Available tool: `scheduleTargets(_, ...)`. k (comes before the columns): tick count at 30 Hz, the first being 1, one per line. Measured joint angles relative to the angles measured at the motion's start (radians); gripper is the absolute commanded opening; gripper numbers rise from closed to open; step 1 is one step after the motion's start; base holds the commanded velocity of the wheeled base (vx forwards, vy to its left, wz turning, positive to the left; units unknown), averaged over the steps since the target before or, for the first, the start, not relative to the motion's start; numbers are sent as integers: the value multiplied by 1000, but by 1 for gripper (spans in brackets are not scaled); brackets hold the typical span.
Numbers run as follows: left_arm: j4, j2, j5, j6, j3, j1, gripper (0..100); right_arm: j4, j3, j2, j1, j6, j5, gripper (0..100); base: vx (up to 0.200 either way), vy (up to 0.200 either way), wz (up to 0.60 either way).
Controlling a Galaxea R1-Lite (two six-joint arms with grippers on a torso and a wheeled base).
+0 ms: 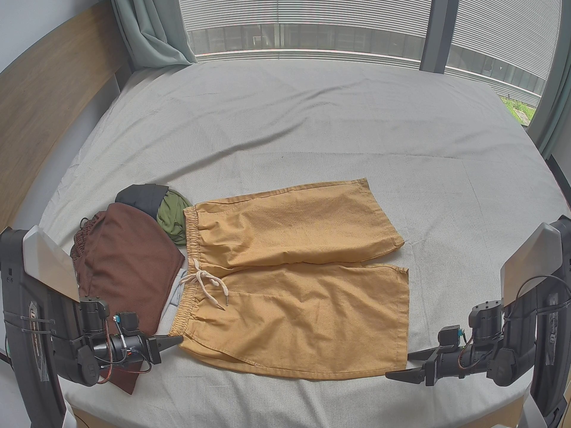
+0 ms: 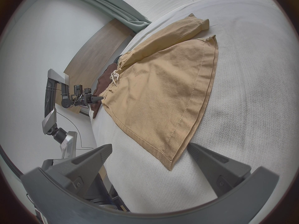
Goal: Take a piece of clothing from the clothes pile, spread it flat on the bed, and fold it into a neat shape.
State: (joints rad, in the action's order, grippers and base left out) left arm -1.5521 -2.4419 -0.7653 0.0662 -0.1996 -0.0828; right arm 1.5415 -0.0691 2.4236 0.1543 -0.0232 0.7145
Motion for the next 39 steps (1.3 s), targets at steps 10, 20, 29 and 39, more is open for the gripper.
scheduleTargets(10, 0, 0, 0, -2, 0, 0, 0, 0, -15, 40, 3, 21, -2, 0, 0, 0, 0)
scheduleTargets(20, 0, 0, 0, -7, 7, -1, 0, 0, -19, 50, 2, 19, -9, 0, 0, 0, 0)
scheduleTargets(29, 0, 1, -11, -39, 43, -13, 0, 0, 34, 42, -3, 27, -12, 0, 0, 0, 0)
scheduleTargets(39, 1, 2, -59, -130, 120, -46, 0, -7, 51, 40, -6, 49, -12, 0, 0, 0, 0)
